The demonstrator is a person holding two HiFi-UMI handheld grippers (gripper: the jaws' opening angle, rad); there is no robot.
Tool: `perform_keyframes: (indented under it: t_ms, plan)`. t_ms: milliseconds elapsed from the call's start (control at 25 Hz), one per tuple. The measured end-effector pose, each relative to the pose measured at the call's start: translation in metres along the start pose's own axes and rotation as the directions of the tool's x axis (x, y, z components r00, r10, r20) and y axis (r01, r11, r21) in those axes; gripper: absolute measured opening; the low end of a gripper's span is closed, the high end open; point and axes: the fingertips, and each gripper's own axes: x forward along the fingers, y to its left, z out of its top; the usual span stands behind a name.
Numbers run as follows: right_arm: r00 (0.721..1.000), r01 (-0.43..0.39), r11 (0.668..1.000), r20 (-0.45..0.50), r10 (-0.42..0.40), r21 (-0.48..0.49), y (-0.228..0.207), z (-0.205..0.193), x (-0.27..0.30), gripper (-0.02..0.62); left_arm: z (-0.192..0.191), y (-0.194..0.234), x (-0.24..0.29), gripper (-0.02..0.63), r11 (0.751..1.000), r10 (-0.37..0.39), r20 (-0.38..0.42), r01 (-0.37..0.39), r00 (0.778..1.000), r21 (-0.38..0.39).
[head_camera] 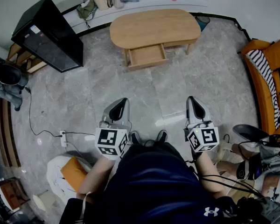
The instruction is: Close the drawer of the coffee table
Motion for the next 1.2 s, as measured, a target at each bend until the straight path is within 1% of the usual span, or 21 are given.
perform_keyframes:
  t_ms: [280,440,560,720,840,1000,1200]
  plan:
    - [1.0,-0.019,1.0,0.0,0.019,0.013,-0.039,0.002,-0.015,0.0,0.004,-0.04,0.015,0.002,1.0,0.019,-0.009,-0.019,1.0,0.001]
    - [0.998,-0.047,0.999,0.034,0.046,0.028,-0.06,0.001,-0.028,0.002,-0.001,-0.062,0.025,0.002,0.999,0.038,-0.021,-0.038,0.999,-0.009]
    - [0.996,-0.072,0.997,0.045,0.071,0.033,-0.075,0.0,-0.034,0.002,-0.004,-0.073,0.028,0.003,0.997,0.069,-0.033,-0.07,0.997,-0.014]
    - [0.993,-0.112,0.993,0.028,0.111,0.047,-0.091,-0.013,-0.032,0.002,-0.016,-0.08,0.027,0.003,0.992,0.123,-0.048,-0.125,0.991,-0.032]
    - [0.993,-0.115,0.992,0.015,0.115,0.052,-0.097,-0.021,-0.026,0.002,-0.027,-0.071,0.024,0.002,0.985,0.162,-0.07,-0.166,0.984,-0.048]
    - [0.994,-0.105,0.993,-0.008,0.106,0.053,-0.098,-0.025,-0.006,0.002,-0.029,-0.042,0.033,0.002,0.976,0.198,-0.08,-0.204,0.977,-0.073]
    - [0.996,-0.078,0.996,-0.03,0.08,0.053,-0.099,-0.026,0.029,0.002,-0.014,-0.009,0.067,0.002,0.981,0.174,-0.061,-0.179,0.983,-0.079]
